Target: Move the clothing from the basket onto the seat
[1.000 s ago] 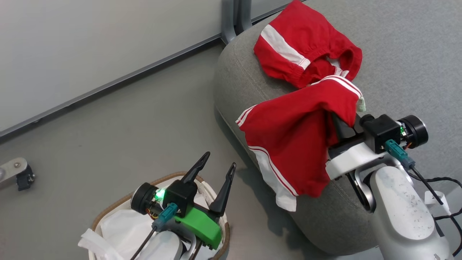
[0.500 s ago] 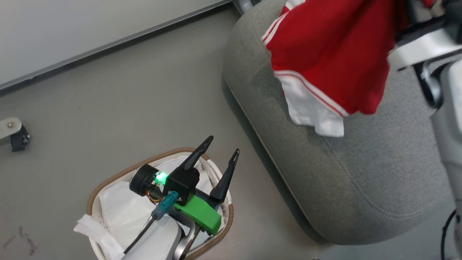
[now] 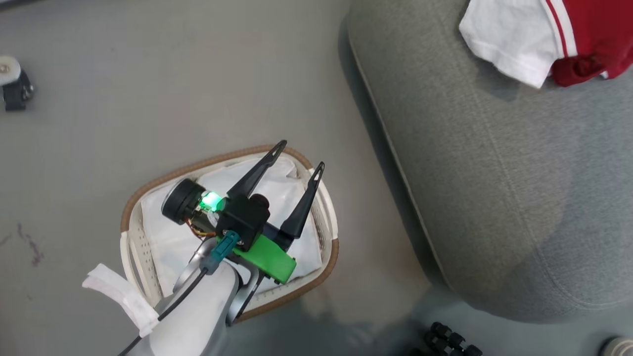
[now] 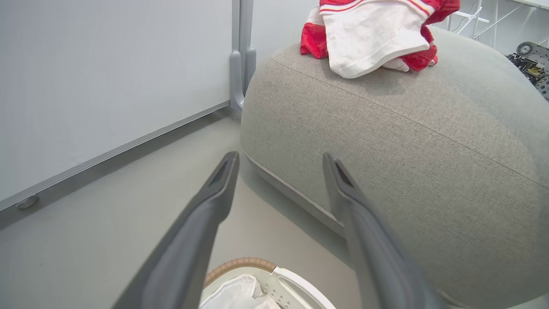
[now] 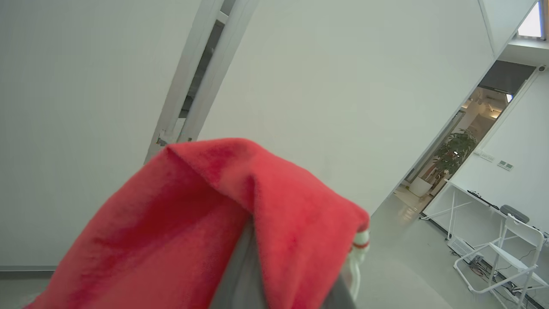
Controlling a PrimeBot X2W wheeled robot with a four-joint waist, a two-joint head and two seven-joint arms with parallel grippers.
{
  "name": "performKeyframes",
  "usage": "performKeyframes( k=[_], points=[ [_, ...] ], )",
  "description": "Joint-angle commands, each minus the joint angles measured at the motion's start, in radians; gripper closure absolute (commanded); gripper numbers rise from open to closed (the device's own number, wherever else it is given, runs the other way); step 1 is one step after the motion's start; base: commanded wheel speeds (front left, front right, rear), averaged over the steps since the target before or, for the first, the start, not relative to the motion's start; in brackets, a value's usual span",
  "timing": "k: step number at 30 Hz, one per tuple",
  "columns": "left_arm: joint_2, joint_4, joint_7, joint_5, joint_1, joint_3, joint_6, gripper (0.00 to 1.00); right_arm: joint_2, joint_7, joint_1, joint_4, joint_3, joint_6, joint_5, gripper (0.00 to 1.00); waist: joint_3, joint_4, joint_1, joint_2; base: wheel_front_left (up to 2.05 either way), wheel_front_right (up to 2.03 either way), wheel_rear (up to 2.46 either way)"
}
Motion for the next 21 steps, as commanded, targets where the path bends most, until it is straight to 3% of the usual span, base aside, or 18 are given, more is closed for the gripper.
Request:
performKeyframes(
  k=[1,6,13,14,16,17,21],
  points=[
    [0.001,-0.006,0.0,0.005,-0.026,0.002,-0.003,0.0,0.002,-0.009,0.034,0.038,-0.019,-0.001,0.005,1.0,0.105,0.064,-0.0002,-0.0001,0.0,0.0,0.0],
    [0.004,-0.002,0.0,0.018,-0.041,-0.005,-0.003,0.0,0.03,-0.02,0.114,0.175,-0.088,-0.001,-0.013,1.0,0.143,0.065,-0.0002,-0.0001,0.0,0.0,0.0],
    [0.027,0.004,0.0,0.022,-0.033,-0.003,0.0,0.0,0.083,-0.022,0.229,0.194,-0.131,-0.001,-0.054,1.0,0.146,0.038,-0.0002,-0.0001,0.0,0.0,0.0],
    [0.031,0.004,-0.001,0.023,-0.032,-0.002,0.001,0.0,0.09,-0.022,0.241,0.192,-0.135,-0.001,-0.058,0.84,0.144,0.032,-0.0002,-0.0001,0.0,0.0,0.0],
    [0.036,0.007,-0.001,0.025,-0.028,-0.004,0.002,0.0,0.11,-0.022,0.271,0.186,-0.133,-0.001,-0.067,0.39,0.137,0.021,-0.0002,-0.0001,0.0,0.0,0.0],
    [0.037,0.009,-0.001,0.024,-0.026,-0.006,0.003,0.0,0.118,-0.022,0.284,0.186,-0.131,-0.001,-0.07,0.0,0.133,0.014,-0.0002,-0.0001,0.0,0.0,0.0],
    [0.04,0.013,-0.001,0.017,-0.016,-0.01,0.005,0.0,0.144,-0.022,0.335,0.158,-0.134,-0.001,-0.08,0.0,0.108,-0.011,-0.0002,-0.0001,0.0,0.0,0.0]
  ],
)
